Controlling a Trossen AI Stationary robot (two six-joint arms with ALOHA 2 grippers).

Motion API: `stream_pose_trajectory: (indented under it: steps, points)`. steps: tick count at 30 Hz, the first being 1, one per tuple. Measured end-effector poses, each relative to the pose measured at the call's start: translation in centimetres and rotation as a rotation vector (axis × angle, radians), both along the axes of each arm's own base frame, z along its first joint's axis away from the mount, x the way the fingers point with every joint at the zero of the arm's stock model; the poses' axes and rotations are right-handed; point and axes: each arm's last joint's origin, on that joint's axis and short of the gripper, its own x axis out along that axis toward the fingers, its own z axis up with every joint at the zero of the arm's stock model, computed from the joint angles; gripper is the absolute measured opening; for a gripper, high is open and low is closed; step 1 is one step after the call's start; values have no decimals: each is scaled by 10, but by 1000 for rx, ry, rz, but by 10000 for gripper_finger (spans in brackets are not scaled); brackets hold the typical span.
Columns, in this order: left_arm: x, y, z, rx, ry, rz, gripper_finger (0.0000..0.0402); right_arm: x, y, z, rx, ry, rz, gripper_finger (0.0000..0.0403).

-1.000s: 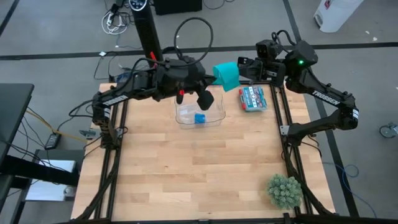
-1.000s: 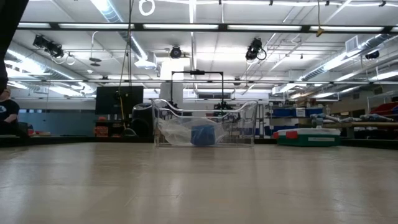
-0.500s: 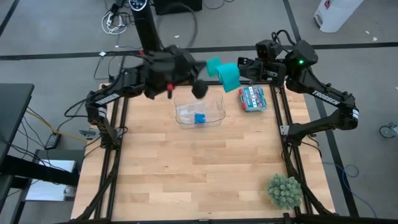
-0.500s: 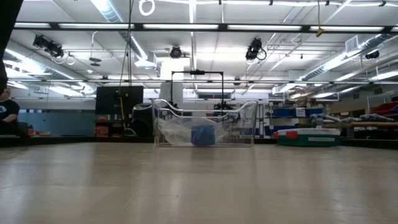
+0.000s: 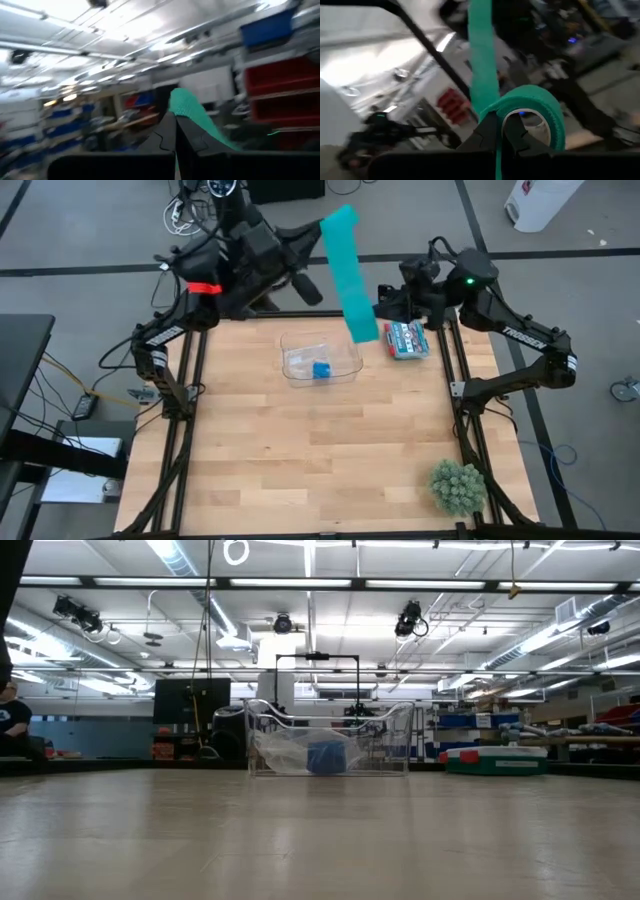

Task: Roll bandage
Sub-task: Roll the sky blue bandage

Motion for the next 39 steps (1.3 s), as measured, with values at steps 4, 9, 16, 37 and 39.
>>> stream_pose_trajectory:
  steps: [4,9,16,37,39]
  points:
    - [1,-13,1,23,-2,-109,2,-3,-15,-8,-34,56,-99,0]
    - [3,-29,1,67,5,-241,2,-13,-38,-11,-74,71,-210,0]
    - [4,-52,-2,97,36,-376,3,-33,-68,-10,-111,67,-367,0]
    - [37,-79,-40,26,280,-487,3,-75,-101,12,-99,-101,-476,0]
    - [43,-80,-43,26,282,-486,3,-74,-97,15,-97,-125,-428,0]
